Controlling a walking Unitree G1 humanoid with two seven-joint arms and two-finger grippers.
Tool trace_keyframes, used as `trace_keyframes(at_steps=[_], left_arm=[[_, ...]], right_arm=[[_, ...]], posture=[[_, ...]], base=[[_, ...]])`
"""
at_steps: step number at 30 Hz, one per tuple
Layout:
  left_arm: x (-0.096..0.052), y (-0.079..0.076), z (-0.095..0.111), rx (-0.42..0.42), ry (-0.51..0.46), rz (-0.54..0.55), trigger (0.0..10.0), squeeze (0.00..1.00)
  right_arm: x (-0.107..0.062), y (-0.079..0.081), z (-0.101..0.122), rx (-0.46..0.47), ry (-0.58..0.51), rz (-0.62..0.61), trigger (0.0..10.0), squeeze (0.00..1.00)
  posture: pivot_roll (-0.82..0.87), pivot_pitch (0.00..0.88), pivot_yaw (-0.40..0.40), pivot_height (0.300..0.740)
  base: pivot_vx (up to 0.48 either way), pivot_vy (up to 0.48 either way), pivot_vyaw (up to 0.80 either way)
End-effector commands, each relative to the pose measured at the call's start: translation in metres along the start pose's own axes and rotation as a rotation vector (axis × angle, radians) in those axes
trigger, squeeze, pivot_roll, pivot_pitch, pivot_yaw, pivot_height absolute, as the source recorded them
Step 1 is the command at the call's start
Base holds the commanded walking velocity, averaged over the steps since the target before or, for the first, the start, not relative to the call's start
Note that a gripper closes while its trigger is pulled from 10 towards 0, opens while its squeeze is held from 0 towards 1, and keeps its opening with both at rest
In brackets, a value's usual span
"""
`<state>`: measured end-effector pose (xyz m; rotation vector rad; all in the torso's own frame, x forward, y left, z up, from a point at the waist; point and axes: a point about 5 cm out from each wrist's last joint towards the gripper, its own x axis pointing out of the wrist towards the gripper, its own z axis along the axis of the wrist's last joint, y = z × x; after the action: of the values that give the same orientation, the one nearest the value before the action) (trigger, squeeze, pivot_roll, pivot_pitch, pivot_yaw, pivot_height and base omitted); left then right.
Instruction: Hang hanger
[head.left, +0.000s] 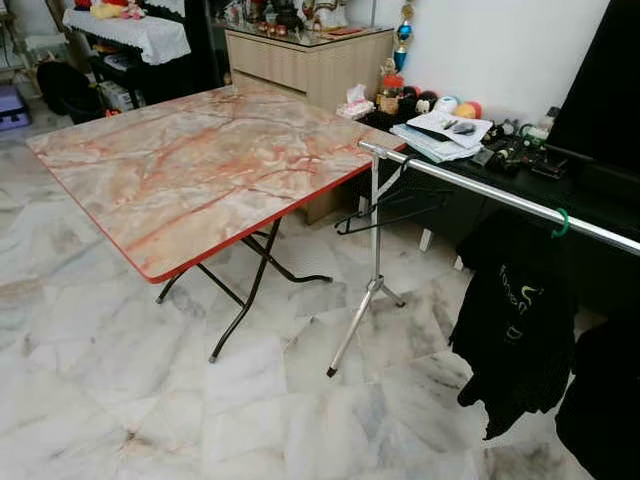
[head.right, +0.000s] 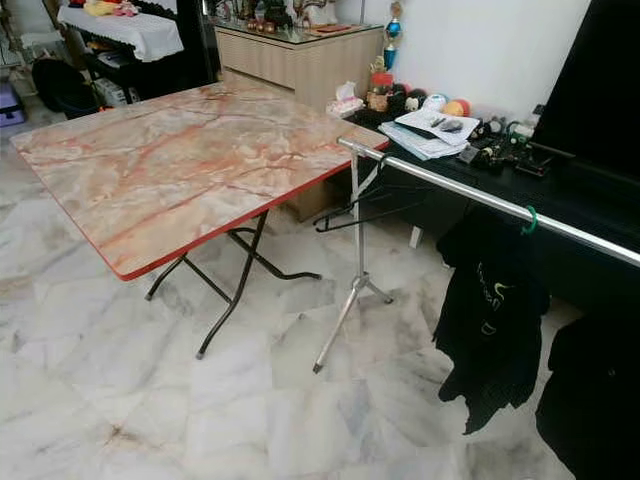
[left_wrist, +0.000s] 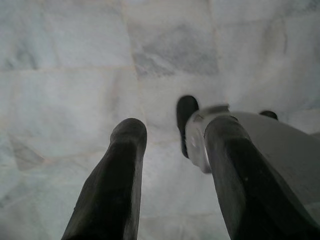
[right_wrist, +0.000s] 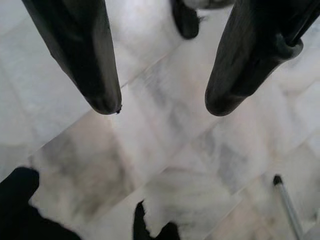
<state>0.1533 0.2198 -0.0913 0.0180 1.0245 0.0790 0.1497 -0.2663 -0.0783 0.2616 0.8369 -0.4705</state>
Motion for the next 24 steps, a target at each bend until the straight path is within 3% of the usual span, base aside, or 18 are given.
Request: trace_keyframes(at_steps=[1, 10, 14, 19, 24], left_arm=[[-0.001, 0.012, 0.006, 0.021, -0.015, 0.035, 10.0, 0.00], [-0.006, 0.043, 0.014, 0.010, -0.048, 0.096, 10.0, 0.00], [-0.008, 0.049, 0.013, 0.000, -0.054, 0.099, 10.0, 0.00], [-0.008, 0.048, 0.014, 0.003, -0.055, 0.088, 10.0, 0.00], [-0.001, 0.024, 0.025, 0.019, -0.075, 0.040, 10.0, 0.00]], right_arm=[[0.000, 0.005, -0.003, -0.014, 0.011, 0.002, 10.0, 0.00], [0.003, 0.030, 0.001, -0.077, 0.019, 0.081, 10.0, 0.00], [0.005, 0.031, 0.007, -0.075, 0.004, 0.082, 10.0, 0.00], [0.006, 0.030, 0.011, -0.087, -0.002, 0.083, 10.0, 0.00], [0.006, 0.024, 0.017, -0.075, -0.022, 0.066, 10.0, 0.00]], posture=[[0.07, 0.000, 0.032, 0.740], [0.12, 0.000, 0.019, 0.740], [0.11, 0.000, 0.015, 0.740], [0.09, 0.000, 0.011, 0.740], [0.06, 0.000, 0.006, 0.740]], base=[[0.000, 0.000, 0.00], [0.000, 0.000, 0.00], [0.000, 0.000, 0.00], [0.000, 0.000, 0.00], [0.000, 0.000, 0.00]])
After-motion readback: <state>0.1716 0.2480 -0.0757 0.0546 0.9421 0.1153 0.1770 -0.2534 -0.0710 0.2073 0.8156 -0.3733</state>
